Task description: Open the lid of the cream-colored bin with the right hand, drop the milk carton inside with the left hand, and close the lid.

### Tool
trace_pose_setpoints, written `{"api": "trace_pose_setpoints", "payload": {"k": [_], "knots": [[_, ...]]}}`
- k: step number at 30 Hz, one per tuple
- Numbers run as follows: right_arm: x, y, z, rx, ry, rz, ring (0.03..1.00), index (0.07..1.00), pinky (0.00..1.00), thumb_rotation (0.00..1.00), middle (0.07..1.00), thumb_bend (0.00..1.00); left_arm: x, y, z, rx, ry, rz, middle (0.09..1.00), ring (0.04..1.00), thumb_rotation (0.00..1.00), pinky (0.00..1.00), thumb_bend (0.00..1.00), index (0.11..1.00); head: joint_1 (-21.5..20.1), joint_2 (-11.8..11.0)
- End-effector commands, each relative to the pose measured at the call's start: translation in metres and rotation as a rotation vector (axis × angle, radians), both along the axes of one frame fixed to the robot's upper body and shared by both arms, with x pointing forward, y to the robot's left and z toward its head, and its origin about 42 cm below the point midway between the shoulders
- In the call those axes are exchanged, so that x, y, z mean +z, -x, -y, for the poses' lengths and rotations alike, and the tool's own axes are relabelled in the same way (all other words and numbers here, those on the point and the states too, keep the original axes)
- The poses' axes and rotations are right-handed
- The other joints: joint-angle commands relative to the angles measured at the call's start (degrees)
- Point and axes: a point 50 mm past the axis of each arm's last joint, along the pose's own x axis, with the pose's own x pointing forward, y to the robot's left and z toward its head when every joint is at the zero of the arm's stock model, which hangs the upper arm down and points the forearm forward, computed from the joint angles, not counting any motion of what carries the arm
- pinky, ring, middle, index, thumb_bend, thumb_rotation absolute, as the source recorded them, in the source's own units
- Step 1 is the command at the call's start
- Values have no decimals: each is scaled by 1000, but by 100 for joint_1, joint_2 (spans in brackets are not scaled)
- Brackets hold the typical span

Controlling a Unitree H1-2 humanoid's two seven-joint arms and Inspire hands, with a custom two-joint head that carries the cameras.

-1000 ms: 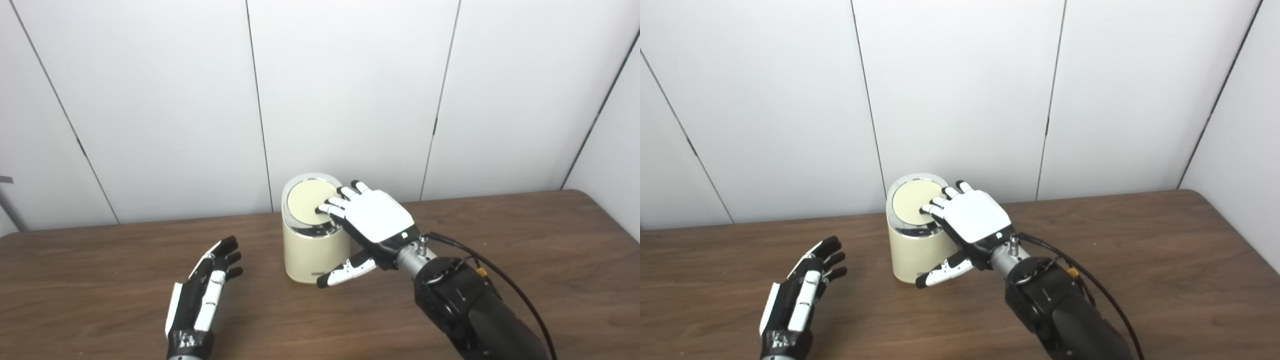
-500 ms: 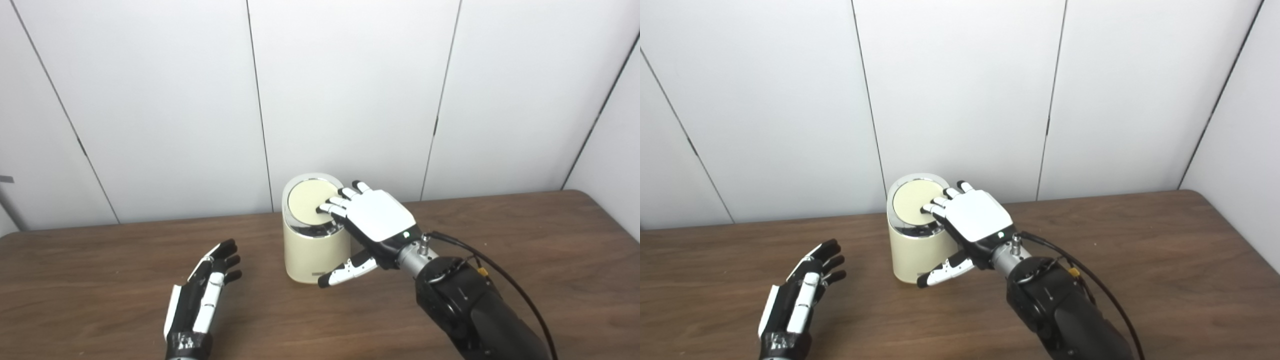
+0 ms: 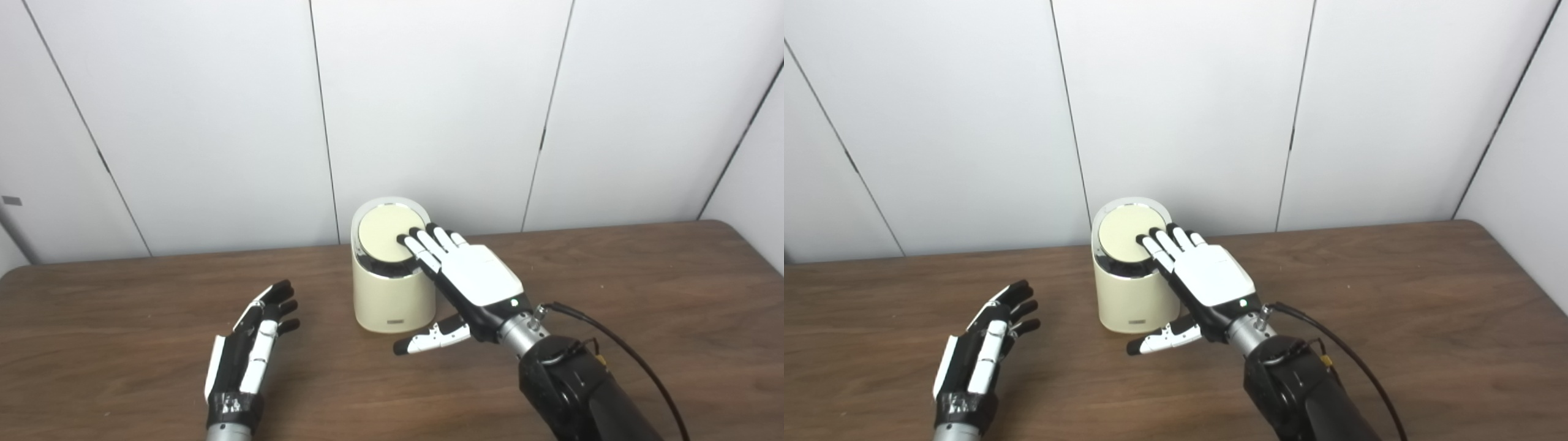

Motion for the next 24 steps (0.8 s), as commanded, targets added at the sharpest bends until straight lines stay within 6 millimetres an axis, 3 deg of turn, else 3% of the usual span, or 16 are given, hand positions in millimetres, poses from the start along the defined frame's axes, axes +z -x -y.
{"api": "trace_pose_setpoints", "payload": {"k": [1, 11, 15, 19, 22, 24], "knots": [[10, -3, 3, -4, -44, 59, 1000, 1000, 1000, 736, 1000, 805, 16, -3, 3, -2, 4, 64, 849, 827, 781, 757, 601, 860, -8, 5], [19, 2, 6, -14, -193, 222, 1000, 1000, 1000, 737, 1000, 759, 16, -2, 6, 1, -1, 61, 851, 830, 787, 750, 592, 858, 43, 35], [9, 16, 14, -26, -355, 253, 1000, 1000, 1000, 812, 1000, 724, 17, 0, 5, 7, -1, 60, 847, 826, 790, 754, 586, 855, 70, 70], [3, 25, 15, -35, -438, 231, 1000, 1000, 984, 835, 1000, 611, 18, 1, 4, 9, 6, 59, 842, 823, 839, 759, 558, 849, 60, 77], [-1, 33, 16, -65, -538, 187, 937, 929, 839, 850, 952, 419, 18, 3, 4, 17, 10, 66, 835, 816, 920, 762, 452, 842, 104, 82], [-2, 34, 16, -70, -563, 180, 917, 908, 809, 848, 935, 371, 18, 3, 3, 18, 11, 68, 833, 814, 934, 762, 424, 839, 104, 82]]}}
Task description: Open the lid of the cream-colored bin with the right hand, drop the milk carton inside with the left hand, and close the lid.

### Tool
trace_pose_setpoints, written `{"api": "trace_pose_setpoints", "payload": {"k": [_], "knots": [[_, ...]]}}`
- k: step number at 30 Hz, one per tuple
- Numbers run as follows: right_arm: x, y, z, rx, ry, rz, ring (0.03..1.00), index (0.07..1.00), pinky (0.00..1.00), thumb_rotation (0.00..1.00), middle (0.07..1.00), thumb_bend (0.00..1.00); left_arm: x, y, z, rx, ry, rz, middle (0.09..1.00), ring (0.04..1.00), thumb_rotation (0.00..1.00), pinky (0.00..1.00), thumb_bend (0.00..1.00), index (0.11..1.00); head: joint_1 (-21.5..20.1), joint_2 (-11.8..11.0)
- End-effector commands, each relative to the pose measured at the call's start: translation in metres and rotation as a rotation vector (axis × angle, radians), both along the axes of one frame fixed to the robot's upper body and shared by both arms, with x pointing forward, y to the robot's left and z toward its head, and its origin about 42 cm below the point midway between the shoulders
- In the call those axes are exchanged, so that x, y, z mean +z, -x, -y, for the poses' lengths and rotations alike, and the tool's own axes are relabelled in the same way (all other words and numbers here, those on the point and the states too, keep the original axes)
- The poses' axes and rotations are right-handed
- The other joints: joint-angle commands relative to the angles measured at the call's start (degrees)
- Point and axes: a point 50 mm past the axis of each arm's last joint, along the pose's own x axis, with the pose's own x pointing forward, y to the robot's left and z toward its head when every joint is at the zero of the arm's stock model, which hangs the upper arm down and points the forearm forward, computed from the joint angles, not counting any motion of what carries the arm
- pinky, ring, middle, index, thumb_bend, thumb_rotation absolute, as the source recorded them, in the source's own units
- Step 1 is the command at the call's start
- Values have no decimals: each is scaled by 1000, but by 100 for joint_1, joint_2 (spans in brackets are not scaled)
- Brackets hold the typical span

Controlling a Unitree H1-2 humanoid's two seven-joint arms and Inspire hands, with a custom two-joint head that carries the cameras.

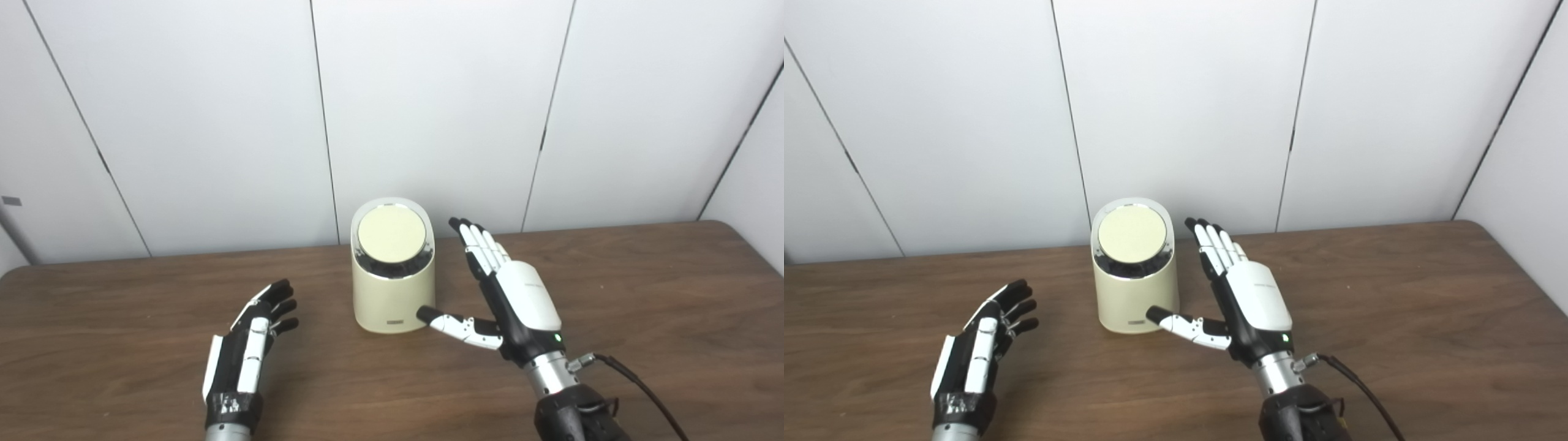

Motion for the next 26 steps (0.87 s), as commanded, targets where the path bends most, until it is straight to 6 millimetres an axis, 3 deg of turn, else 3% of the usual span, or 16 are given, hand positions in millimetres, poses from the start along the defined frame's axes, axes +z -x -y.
{"api": "trace_pose_setpoints", "payload": {"k": [1, 2, 4, 5, 8, 10, 13, 17, 19, 24, 26], "knots": [[21, -1, -3, 8, -35, 87, 913, 904, 802, 847, 932, 361, 16, -2, 2, 5, 7, 67, 832, 814, 937, 762, 418, 839, -1, 3], [19, 0, -2, 20, -91, 86, 911, 903, 800, 847, 930, 357, 16, -2, 2, 9, 7, 72, 832, 813, 938, 762, 416, 839, 18, 27], [9, 4, 1, 47, -226, 78, 889, 876, 786, 842, 904, 244, 16, -1, 1, 19, 9, 81, 825, 809, 887, 757, 319, 829, 28, 51], [1, 8, 4, 59, -303, 71, 879, 859, 786, 852, 883, 193, 16, 0, 1, 25, 12, 85, 824, 806, 799, 752, 238, 827, 46, 62], [-14, 15, 7, 67, -406, 60, 859, 844, 768, 868, 857, 170, 16, 4, 0, 33, 15, 89, 820, 802, 730, 748, 189, 824, 71, 83], [-23, 19, 7, 58, -461, 36, 853, 837, 757, 864, 853, 175, 16, 6, 0, 37, 18, 87, 821, 802, 720, 747, 188, 824, 118, 112], [-33, 26, 7, 48, -523, -4, 848, 827, 745, 778, 852, 182, 17, 9, -2, 40, 22, 83, 822, 804, 704, 756, 212, 826, 162, 147], [-44, 35, 6, 39, -553, -49, 857, 838, 765, 770, 855, 165, 19, 14, -6, 43, 18, 80, 820, 802, 696, 763, 224, 821, 176, 238], [-47, 38, 5, 32, -560, -58, 850, 836, 750, 705, 850, 151, 20, 16, -8, 45, 16, 79, 819, 802, 713, 761, 238, 820, 162, 262], [-50, 42, 7, 18, -563, -78, 845, 825, 741, 681, 843, 155, 22, 21, -14, 46, 33, 70, 821, 803, 716, 761, 256, 822, 211, 358], [-49, 43, 9, -4, -579, -96, 842, 822, 752, 729, 839, 169, 23, 23, -16, 45, 37, 71, 825, 807, 706, 752, 258, 824, 182, 389]]}}
